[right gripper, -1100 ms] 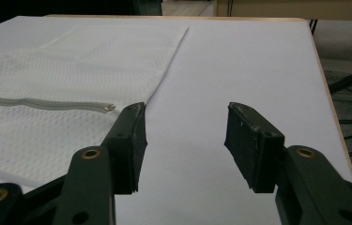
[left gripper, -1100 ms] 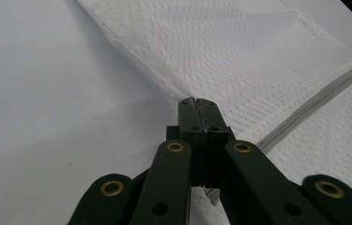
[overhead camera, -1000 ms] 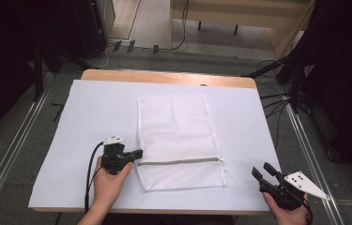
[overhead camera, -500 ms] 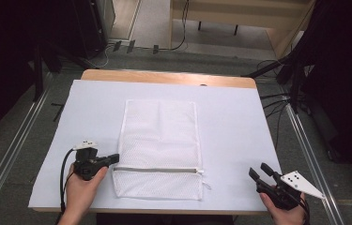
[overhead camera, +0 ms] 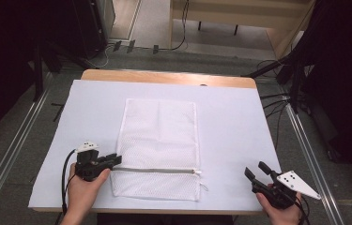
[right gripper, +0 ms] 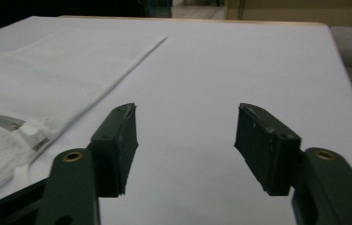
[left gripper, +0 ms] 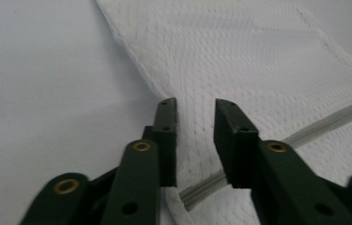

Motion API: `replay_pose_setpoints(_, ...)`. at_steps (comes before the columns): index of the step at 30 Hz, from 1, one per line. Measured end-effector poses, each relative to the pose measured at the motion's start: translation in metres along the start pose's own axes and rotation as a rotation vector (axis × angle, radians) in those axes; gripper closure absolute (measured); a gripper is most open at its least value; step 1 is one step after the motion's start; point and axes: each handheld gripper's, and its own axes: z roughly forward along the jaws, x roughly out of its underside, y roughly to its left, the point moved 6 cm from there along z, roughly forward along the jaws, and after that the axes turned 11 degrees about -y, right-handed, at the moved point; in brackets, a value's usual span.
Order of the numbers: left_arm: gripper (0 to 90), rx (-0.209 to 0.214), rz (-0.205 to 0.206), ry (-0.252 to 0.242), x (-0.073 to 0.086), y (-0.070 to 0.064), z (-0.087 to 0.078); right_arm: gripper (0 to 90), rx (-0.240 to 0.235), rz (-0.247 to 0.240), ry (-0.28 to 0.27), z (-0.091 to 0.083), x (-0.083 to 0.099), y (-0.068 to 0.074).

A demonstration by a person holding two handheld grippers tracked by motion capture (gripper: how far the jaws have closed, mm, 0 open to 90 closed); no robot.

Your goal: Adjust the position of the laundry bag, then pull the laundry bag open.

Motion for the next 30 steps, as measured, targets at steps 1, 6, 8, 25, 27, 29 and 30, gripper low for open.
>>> replay_pose_setpoints(1,56.3,-0.031,0.009,-0.024,-0.002,0.0,-0.001,49.6,-0.034,0.009,0.005,0.002,0.001,0.007)
replay_pose_setpoints(6,47.2,-0.074,0.033,-0.082,-0.007,-0.003,-0.006,60.2,-0.078,0.008,0.032,0.008,0.005,0.023)
replay_pose_setpoints(8,46.4,-0.076,0.04,-0.105,-0.01,-0.006,-0.009,61.7,-0.108,0.024,0.046,0.013,0.007,0.031)
replay_pose_setpoints(25,46.5,-0.002,0.107,-0.111,-0.007,-0.048,-0.002,57.5,-0.215,0.015,0.188,0.039,0.032,0.086)
replay_pose_setpoints(27,46.5,0.011,0.113,-0.106,-0.006,-0.054,0.0,60.8,-0.243,0.026,0.194,0.042,0.034,0.093)
replay_pose_setpoints(29,46.1,0.02,0.13,-0.095,-0.004,-0.059,0.003,62.0,-0.263,0.017,0.204,0.043,0.036,0.099)
replay_pose_setpoints(30,45.8,0.023,0.133,-0.089,-0.003,-0.062,0.004,61.9,-0.269,0.01,0.218,0.044,0.038,0.103)
